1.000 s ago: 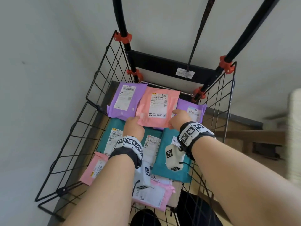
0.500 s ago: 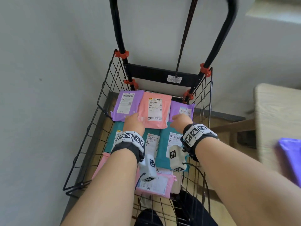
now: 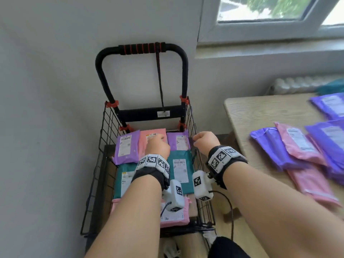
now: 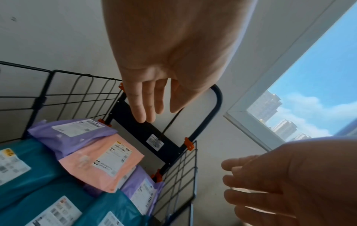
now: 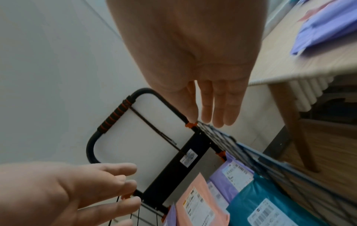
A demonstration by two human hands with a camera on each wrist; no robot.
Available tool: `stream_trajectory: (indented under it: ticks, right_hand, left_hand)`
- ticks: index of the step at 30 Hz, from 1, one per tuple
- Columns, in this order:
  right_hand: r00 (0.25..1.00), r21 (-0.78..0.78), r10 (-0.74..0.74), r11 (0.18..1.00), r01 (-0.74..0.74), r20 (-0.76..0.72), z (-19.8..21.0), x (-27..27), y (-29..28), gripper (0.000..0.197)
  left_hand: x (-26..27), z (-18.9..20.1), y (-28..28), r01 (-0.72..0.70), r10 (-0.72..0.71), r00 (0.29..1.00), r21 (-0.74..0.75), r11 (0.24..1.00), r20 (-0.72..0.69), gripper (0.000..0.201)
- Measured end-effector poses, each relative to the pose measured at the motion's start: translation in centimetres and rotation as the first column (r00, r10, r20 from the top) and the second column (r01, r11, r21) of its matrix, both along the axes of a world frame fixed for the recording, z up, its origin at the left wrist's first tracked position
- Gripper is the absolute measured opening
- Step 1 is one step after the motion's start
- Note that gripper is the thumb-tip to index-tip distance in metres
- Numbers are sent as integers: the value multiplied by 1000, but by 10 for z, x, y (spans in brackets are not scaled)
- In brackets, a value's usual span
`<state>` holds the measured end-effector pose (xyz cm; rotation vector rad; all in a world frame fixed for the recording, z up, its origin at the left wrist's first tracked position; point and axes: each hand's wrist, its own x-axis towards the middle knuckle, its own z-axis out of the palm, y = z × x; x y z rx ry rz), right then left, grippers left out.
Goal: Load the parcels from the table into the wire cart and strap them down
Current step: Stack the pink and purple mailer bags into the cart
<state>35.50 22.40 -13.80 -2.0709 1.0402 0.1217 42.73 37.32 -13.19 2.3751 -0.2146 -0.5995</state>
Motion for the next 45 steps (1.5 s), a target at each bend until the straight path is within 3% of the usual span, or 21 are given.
stream_trajectory:
  ticks: [12, 21, 29, 33, 35, 37, 40, 45]
  right_hand:
    - [959, 30, -262, 965, 260, 111, 1, -132, -123, 24]
    - [939, -38, -345, 938, 345, 5, -4, -227, -256, 26]
    - [934, -56, -343, 939, 339, -94, -23, -268, -323, 32]
    - [949, 15, -280, 958, 285, -144, -35, -275, -342, 17]
    - [950, 20, -260, 963, 268, -175, -42, -274, -349, 29]
    - [952, 19, -237, 969, 246, -191, -48, -272, -354, 31]
    - [952, 35, -202, 976, 216, -231, -52, -268, -359, 18]
    - [948, 86, -172, 976, 201, -266, -58, -264, -364, 46]
  left_hand:
    - [-103, 10, -126, 210, -213, 976, 61, 976, 49, 42]
    - [-193, -5, -264, 331, -331, 944, 70, 941, -17, 37]
    - [-238, -42, -338, 384, -376, 922, 82, 920, -96, 51]
    - [-246, -53, -360, 344, -338, 938, 92, 935, -74, 32]
    - [-248, -57, -368, 332, -322, 942, 119, 936, -91, 24]
    - [-248, -60, -374, 305, -293, 950, 134, 943, -104, 25]
    - [-247, -63, -381, 262, -244, 961, 151, 953, -130, 34]
    - [-243, -65, -389, 228, -196, 963, 169, 959, -186, 44]
